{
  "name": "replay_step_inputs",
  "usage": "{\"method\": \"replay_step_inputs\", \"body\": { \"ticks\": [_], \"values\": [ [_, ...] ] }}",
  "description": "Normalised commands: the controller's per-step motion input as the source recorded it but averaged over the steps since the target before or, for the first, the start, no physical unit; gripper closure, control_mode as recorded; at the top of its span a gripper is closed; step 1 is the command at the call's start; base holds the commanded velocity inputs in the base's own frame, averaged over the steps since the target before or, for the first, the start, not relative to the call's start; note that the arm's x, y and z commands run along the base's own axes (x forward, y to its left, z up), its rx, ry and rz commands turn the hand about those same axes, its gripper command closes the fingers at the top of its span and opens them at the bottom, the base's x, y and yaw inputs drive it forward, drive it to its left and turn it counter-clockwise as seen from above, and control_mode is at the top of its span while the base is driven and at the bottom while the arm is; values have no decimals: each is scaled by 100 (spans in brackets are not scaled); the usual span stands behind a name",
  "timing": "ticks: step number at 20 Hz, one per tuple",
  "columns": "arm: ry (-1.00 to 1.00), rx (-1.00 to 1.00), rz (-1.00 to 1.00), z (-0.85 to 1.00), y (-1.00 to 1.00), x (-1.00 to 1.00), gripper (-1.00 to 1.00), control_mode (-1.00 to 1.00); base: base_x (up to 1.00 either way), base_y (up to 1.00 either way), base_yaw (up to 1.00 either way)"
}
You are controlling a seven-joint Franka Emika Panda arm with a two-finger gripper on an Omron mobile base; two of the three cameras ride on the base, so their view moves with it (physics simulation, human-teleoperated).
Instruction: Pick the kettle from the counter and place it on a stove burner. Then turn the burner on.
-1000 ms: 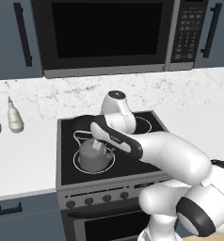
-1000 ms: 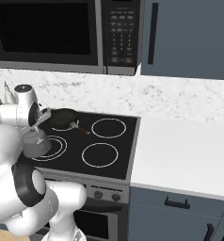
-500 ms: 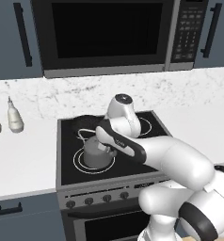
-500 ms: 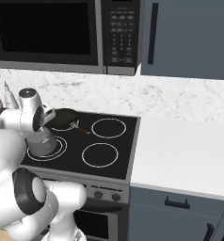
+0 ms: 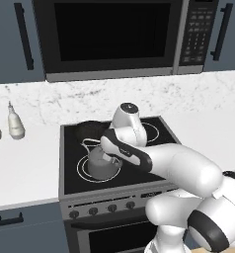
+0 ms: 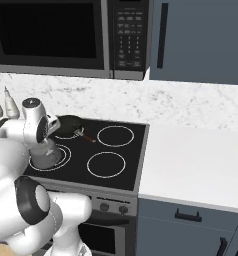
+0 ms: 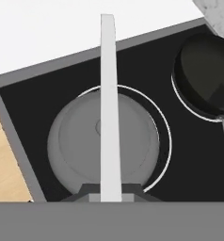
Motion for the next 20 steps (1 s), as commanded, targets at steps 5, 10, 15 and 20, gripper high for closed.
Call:
{"method": "replay_step_inputs", "body": {
  "ticks": [5,10,15,20],
  "values": [
    [0,0,0,-22,0,0,100,-100,0,0,0],
    [-3,0,0,0,0,9,100,-100,0,0,0],
    [0,0,0,0,0,37,100,-100,0,0,0],
    [0,0,0,0,0,28,100,-100,0,0,0]
  ]
}}
